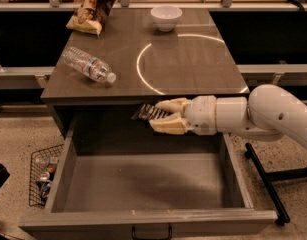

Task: Place rxbar chocolate into top drawer

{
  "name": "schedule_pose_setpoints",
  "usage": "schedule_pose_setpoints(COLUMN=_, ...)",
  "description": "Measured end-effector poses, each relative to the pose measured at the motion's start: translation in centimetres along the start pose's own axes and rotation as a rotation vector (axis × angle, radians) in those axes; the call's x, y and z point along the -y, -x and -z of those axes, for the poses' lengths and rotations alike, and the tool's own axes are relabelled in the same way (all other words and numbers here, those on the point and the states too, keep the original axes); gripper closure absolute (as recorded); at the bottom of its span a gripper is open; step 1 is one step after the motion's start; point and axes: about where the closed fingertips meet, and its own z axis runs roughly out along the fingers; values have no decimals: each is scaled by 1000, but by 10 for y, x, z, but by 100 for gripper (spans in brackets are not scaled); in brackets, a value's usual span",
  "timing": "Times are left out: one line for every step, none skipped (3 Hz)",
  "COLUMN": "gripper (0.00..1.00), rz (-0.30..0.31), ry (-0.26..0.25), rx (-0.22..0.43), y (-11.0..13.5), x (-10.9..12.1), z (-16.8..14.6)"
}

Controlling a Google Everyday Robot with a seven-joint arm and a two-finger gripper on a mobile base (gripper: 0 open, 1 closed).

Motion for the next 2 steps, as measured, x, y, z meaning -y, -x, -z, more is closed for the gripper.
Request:
schedule_pose_setpoints(gripper=100, rz=-4, ry=97, rx=7, y=-25, x=-21, z=-8)
schedule_pose_setpoints(gripper=100, rz=-10, ry=99, rx=-2, y=-29, x=-22, z=-10)
